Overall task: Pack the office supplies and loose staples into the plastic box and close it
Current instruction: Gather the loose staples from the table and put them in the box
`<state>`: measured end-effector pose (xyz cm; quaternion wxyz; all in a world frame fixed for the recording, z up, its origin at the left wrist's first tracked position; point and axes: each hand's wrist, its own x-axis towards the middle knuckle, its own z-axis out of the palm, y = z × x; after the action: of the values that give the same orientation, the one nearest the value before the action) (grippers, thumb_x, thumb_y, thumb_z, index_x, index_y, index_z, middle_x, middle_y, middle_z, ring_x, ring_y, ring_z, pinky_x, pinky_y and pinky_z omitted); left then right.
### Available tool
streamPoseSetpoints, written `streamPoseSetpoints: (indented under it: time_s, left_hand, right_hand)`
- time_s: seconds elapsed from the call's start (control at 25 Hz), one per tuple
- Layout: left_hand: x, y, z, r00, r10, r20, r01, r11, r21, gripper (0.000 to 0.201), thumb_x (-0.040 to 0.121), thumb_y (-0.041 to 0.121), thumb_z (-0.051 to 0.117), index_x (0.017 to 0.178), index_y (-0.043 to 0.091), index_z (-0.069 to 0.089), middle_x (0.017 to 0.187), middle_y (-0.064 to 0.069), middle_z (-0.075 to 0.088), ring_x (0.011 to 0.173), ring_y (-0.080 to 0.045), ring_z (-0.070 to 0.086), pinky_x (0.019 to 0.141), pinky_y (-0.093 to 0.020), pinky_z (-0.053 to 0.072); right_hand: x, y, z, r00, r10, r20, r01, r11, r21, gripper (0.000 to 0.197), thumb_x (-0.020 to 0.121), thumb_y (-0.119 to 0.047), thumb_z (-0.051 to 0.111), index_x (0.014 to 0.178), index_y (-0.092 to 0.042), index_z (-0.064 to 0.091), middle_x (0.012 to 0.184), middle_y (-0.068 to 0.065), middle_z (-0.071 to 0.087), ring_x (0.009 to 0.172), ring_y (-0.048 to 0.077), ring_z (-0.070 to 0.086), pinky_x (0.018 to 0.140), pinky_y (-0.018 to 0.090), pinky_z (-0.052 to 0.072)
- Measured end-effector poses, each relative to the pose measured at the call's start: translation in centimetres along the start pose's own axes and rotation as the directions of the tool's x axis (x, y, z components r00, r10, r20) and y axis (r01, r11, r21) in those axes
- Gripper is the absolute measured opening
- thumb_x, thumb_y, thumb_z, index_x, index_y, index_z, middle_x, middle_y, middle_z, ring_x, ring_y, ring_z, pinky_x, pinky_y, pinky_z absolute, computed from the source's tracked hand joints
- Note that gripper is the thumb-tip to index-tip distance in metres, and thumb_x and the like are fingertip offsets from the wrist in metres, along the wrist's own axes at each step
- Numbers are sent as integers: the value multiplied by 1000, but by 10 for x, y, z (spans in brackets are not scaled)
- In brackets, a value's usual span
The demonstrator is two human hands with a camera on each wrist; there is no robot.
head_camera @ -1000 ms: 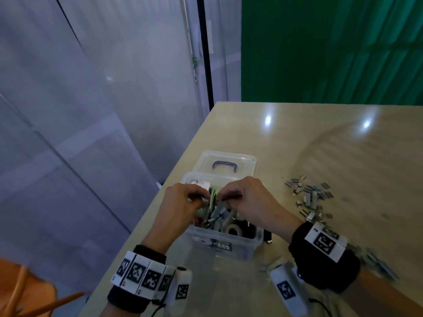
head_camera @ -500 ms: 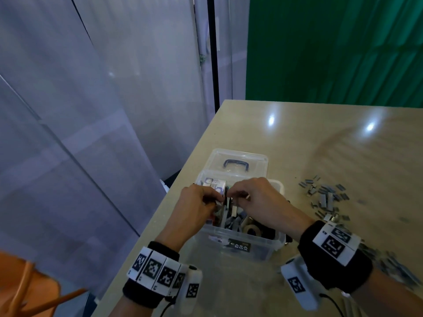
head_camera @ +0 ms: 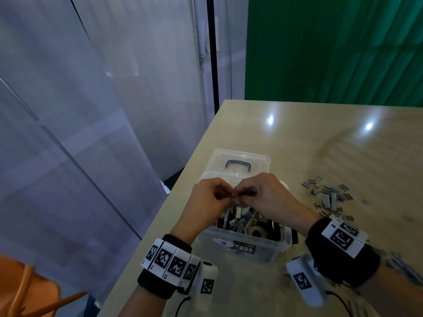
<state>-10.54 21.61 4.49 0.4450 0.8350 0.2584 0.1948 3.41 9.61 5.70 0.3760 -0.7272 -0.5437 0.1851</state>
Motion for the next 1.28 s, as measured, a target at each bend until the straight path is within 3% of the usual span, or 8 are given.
streamPoseSetpoints:
  time_s: [0.24,0.48,0.68,0.8,1.08,1.28]
  left_hand:
    - [12,-2,3,999,23,-29,-21,998,57,21,79,3,75,86,23,73,79,6,74,69,-3,70,73,-30,62]
    - [18,0,11,996,66,-52,-63,997,42,16,76,8,81,89,15,75,80,7,74,74,-1,69,75,-25,60]
    - [31,-1,19,994,84,-63,-73,983,170,15,82,9,75,96,14,76,91,4,75,82,-2,68,83,-19,56]
    - [36,-4,24,996,60,-63,-41,963,268,19,86,8,71,104,13,75,100,0,74,87,-7,68,86,-18,54]
    - [37,0,28,994,33,-100,-3,960,281,15,83,8,77,96,15,75,93,1,74,75,-1,66,67,-4,49]
    - [32,13,29,988,77,-134,-36,959,280,14,83,13,77,97,14,75,92,4,73,77,-1,66,70,-7,52]
  right_hand:
    - [10,0,-3,999,5,49,-3,999,-41,13,81,-19,82,93,-18,79,81,-4,76,73,7,70,74,30,58]
    - [18,13,-11,998,-21,65,25,997,-69,9,81,-15,81,89,-19,79,79,-6,75,73,5,69,72,30,58]
    - [25,24,-12,996,-69,56,81,965,-249,11,85,-8,74,87,-19,79,80,-6,72,72,5,64,67,22,52]
    - [26,31,-12,998,-47,48,59,956,-289,14,89,-7,68,90,-16,79,87,-3,73,76,5,64,67,12,47]
    - [15,34,-25,1000,-1,31,7,981,-195,12,91,-13,68,92,-18,79,91,-7,74,78,-1,64,69,7,47]
    - [4,30,-38,1000,-7,-27,4,992,-123,10,90,-14,70,89,-18,80,89,-8,74,81,0,65,71,5,45]
